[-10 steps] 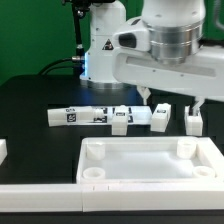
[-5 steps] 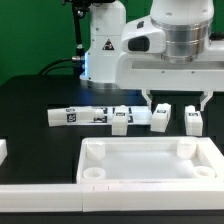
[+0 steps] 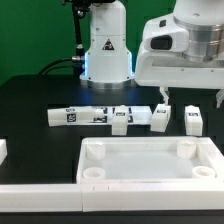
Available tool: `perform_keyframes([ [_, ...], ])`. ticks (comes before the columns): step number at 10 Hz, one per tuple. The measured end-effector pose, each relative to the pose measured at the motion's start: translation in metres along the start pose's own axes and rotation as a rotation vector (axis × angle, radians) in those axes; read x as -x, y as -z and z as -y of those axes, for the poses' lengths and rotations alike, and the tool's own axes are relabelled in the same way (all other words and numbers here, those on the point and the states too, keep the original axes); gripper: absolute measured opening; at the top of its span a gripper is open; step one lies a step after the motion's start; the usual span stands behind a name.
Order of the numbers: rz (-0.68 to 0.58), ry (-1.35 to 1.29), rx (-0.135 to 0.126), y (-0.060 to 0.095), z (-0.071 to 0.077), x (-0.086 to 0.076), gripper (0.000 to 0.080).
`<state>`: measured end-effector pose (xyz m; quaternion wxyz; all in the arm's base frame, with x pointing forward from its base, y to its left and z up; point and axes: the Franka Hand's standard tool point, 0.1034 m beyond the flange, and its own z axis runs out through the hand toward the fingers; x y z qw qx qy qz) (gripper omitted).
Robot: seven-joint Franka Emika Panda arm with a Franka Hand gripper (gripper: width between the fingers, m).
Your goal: Assemble desk
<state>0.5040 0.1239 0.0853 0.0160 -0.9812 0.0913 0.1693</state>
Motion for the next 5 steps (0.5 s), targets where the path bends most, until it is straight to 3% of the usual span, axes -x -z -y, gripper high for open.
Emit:
perform_keyframes([
  [3, 0.176, -0.022, 0.031, -0.005, -0.008, 0.000, 0.0649],
  [5, 0.265, 0.032, 0.053, -0.026, 0.015, 0.022, 0.0649],
])
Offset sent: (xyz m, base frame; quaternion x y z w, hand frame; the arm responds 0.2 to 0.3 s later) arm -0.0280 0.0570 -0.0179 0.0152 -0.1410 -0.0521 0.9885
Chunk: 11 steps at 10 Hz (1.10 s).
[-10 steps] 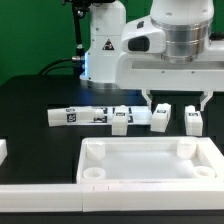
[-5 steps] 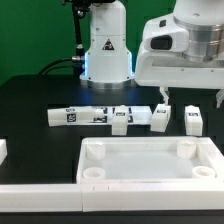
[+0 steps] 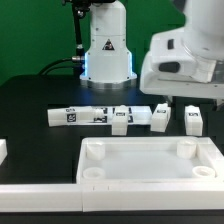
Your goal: Assemble desk
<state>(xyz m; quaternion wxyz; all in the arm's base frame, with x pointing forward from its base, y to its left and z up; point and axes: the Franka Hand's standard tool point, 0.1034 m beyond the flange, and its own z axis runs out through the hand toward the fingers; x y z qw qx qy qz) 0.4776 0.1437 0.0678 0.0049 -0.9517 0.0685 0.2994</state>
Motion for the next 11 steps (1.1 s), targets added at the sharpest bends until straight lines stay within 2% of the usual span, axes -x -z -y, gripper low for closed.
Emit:
perform_keyframes([
  [1, 0.032, 0.012, 0.023, -0.013, 0.012, 0.008, 0.0649],
  [2, 0.112, 0.010, 0.041, -0.017, 0.010, 0.018, 0.0649],
  [3, 0.175, 0.000, 0.048, -0.018, 0.005, 0.014, 0.0649],
  [4, 0.142, -0.002, 0.042, -0.016, 0.006, 0.003, 0.0649],
  [6, 0.140, -0.005, 0.041, -0.017, 0.007, 0.004, 0.0649],
  [8, 0.186, -0.025, -0.031, -0.028, 0.023, 0.013, 0.0649],
  [11, 0.200, -0.034, -0.030, -0.030, 0.016, 0.012, 0.0649],
])
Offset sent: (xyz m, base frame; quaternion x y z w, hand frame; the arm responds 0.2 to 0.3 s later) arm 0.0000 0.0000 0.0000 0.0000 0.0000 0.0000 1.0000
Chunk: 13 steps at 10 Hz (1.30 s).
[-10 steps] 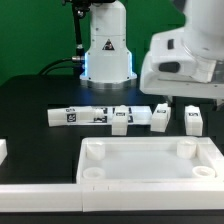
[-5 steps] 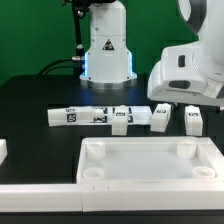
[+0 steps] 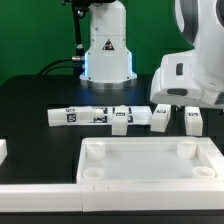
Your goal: Assemble desk
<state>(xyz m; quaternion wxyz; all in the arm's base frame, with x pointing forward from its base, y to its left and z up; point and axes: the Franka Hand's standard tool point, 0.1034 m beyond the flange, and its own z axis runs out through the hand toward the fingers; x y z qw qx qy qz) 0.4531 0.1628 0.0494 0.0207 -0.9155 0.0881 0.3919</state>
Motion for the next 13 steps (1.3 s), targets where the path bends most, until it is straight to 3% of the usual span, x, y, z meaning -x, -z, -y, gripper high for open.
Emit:
perform_keyframes([
  [1, 0.001, -0.001, -0.001, 0.000, -0.001, 0.000, 0.0649],
  [2, 0.015, -0.011, -0.020, -0.002, -0.001, 0.000, 0.0649],
  [3, 0.061, -0.045, -0.076, -0.012, -0.004, -0.004, 0.0649],
  [4, 0.089, -0.066, -0.099, -0.022, -0.007, -0.009, 0.0649],
  [8, 0.125, -0.062, -0.086, -0.041, -0.001, -0.007, 0.0649],
  [11, 0.127, -0.067, -0.087, -0.042, -0.002, -0.007, 0.0634],
  [13, 0.127, -0.068, -0.088, -0.041, -0.002, -0.008, 0.0282],
])
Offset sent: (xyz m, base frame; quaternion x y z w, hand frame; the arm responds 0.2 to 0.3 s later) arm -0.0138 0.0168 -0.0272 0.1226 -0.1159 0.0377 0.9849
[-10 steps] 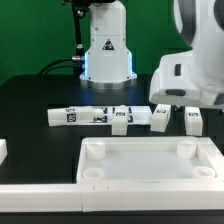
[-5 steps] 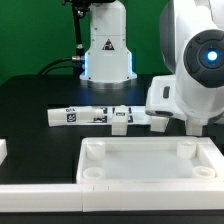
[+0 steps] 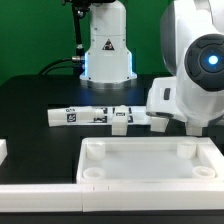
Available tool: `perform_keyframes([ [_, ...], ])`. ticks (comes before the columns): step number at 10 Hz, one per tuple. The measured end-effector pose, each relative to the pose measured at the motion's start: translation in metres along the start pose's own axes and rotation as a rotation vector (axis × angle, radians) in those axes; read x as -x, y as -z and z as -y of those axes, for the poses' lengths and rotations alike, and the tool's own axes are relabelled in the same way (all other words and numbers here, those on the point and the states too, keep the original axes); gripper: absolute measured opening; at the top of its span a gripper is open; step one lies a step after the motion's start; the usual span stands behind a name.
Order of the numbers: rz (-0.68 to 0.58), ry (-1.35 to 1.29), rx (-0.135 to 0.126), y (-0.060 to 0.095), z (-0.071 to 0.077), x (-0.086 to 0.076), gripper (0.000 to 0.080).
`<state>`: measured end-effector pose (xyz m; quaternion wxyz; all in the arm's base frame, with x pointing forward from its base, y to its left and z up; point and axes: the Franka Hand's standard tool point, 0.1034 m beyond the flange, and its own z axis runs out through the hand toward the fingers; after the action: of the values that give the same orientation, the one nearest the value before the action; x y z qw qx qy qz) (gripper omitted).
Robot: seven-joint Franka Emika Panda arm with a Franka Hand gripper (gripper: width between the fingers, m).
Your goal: Assemble desk
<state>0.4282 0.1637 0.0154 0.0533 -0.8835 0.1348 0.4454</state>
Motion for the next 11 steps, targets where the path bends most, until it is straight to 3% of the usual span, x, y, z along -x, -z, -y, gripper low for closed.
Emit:
perform_keyframes([
  [3, -0.025, 0.002, -0.007, 0.006, 0.001, -0.001, 0.0284],
  [4, -0.003, 0.026, -0.010, 0.026, -0.004, 0.012, 0.0284],
  [5, -0.023, 0.044, -0.024, 0.057, -0.011, 0.020, 0.0284],
  [6, -0.104, 0.074, -0.019, 0.086, -0.016, 0.026, 0.0284],
  [7, -0.217, 0.125, 0.002, 0.117, -0.022, 0.037, 0.0284],
  [8, -0.309, 0.162, 0.017, 0.136, -0.027, 0.048, 0.0284],
  [9, -0.357, 0.181, 0.038, 0.140, -0.025, 0.052, 0.0284],
  [11, -0.483, 0.192, 0.017, 0.144, -0.019, 0.047, 0.0284],
])
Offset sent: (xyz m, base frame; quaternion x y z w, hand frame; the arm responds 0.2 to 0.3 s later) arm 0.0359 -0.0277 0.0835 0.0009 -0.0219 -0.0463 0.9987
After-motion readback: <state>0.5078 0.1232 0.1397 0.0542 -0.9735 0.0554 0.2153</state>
